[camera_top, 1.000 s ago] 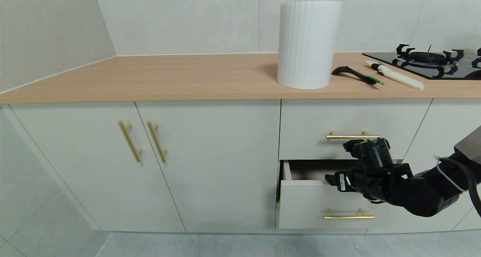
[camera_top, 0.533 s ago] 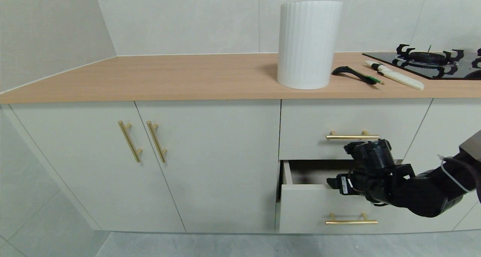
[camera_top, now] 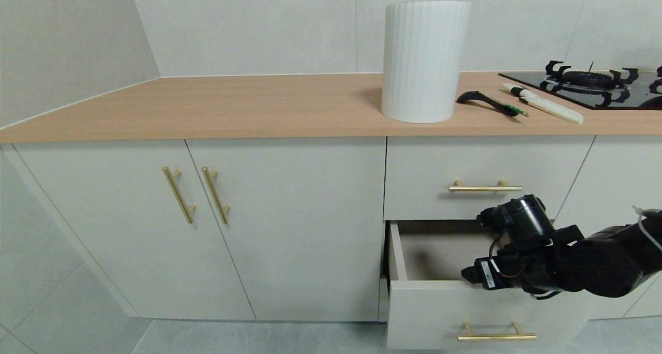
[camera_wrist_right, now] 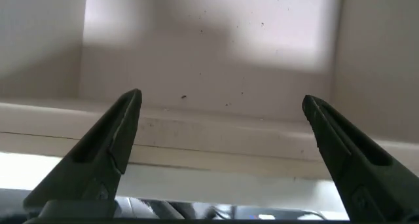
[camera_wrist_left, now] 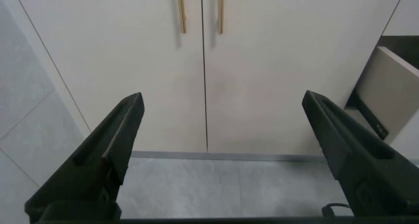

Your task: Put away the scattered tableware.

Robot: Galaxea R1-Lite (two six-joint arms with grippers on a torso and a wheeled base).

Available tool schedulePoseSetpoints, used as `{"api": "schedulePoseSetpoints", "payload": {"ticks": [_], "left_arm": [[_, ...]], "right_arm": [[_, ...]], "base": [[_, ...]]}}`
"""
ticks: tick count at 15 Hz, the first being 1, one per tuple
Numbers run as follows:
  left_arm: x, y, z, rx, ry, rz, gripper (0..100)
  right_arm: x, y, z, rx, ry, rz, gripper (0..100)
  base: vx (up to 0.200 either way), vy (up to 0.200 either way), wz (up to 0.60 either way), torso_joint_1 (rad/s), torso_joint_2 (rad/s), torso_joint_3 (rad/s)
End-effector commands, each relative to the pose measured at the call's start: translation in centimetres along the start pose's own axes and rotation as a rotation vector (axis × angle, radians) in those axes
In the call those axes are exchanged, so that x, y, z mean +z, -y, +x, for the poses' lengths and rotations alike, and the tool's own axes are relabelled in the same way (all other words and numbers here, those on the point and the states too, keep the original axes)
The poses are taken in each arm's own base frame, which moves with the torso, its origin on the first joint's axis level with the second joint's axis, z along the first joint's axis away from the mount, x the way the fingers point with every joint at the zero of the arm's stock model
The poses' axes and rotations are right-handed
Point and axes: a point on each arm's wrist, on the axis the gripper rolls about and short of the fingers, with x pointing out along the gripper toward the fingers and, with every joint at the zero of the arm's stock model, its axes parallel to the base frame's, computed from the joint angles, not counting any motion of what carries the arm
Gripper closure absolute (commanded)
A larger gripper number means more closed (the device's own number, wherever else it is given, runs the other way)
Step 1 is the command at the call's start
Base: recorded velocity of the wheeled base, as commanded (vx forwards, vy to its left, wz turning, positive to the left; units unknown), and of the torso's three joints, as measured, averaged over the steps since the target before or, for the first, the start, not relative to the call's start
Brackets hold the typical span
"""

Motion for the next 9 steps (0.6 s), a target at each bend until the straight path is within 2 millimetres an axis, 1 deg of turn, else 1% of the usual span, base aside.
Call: {"api": "schedulePoseSetpoints", "payload": {"ticks": [1, 9], "left_arm": [[0.0, 0.0, 0.0, 0.0, -0.001, 0.0, 0], [0.0, 0.0, 0.0, 0.0, -0.001, 0.0, 0]], "right_arm": [[-0.2, 0.0, -0.6, 0.001, -0.006, -0.02, 0], [-2.2, 0.0, -1.9, 0.0, -0.134, -0.153, 0]], "base": [[0.0, 0.0, 0.0, 0.0, 0.0, 0.0], [0.0, 0.0, 0.0, 0.0, 0.0, 0.0]]}}
